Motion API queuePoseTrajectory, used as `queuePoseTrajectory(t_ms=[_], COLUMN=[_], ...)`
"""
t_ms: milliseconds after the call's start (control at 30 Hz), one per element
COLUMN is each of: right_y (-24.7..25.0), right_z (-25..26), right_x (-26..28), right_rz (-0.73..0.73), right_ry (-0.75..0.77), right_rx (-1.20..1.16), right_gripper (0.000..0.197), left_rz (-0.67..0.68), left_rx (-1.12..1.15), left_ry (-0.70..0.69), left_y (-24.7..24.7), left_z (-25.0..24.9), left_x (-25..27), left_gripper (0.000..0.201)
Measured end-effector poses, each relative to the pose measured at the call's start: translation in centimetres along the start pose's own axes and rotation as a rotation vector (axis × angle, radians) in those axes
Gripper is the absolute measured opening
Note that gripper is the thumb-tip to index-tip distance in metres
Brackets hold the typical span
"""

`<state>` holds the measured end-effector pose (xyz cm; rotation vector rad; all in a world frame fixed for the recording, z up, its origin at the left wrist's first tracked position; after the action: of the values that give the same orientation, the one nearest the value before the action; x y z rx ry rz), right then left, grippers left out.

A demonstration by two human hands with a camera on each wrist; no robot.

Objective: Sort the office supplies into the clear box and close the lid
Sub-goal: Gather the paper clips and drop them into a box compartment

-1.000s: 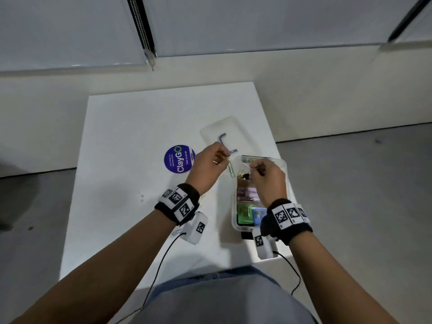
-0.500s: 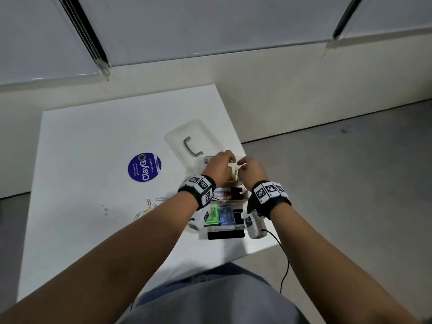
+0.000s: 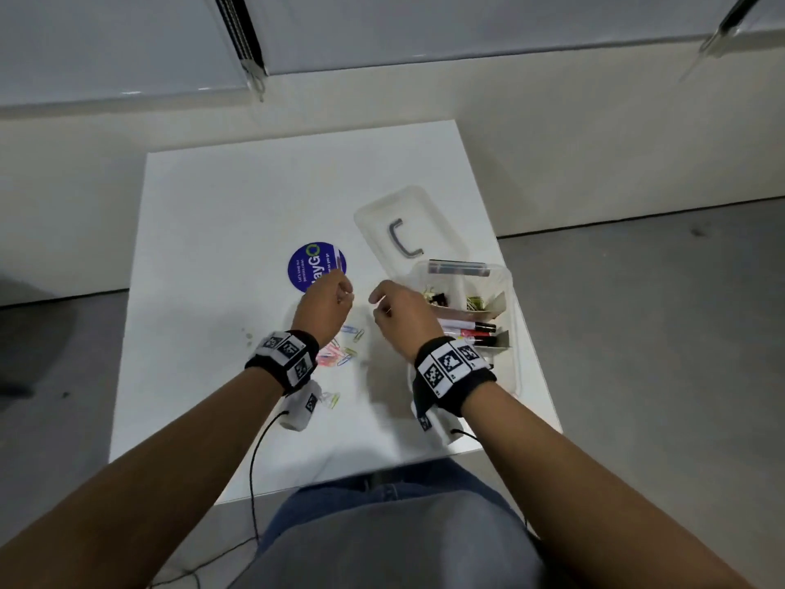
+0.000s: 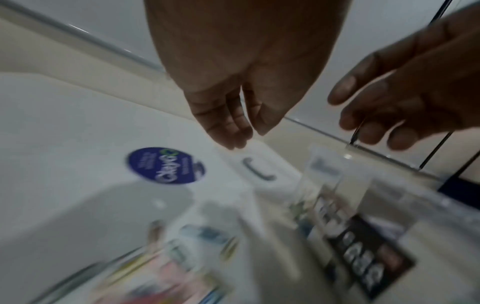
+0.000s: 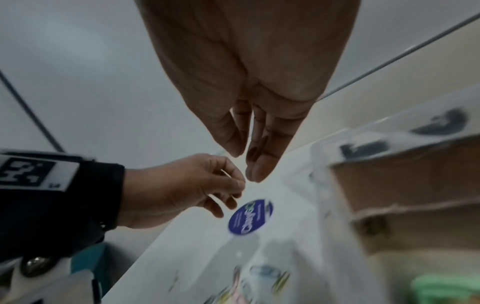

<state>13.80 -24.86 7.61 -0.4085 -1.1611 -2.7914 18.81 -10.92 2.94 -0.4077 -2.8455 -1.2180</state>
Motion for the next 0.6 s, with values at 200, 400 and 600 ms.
queuePoseTrajectory(t_ms=[200,400,600], right_y=[-10.8,-15.1,-17.5], right_z=[-1.0,-4.2,-2.5], right_x=[0.7,-0.6,-3.0], right_rz=[0.304,0.222,0.159], right_ry=[-0.148,-0.272,-0.164], right_rx=[0.281,0.37,0.483], right_gripper=[0.037,0.087,0.066], left_rz=[0.4,0.425,0.24], left_rx=[-0.269,-0.307,-0.253], left_ry=[0.105,-0.014,-0.031], left_y=[-2.5,-5.3,-2.8], left_z=[10.0,11.7,13.0], left_x=[8.9,11.6,9.5], left_gripper=[0.01,0.016,0.003])
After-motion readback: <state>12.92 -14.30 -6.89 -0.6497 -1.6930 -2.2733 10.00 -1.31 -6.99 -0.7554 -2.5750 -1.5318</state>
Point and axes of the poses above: each hand's wrist, its own x-axis away from the middle knuckle, its own y-axis out of the back of the hand, z = x × y, the point moved 8 cm from there along -x, towards the middle knuckle, and after that the axes turned 5 degrees about -y, right-handed, at the moved point
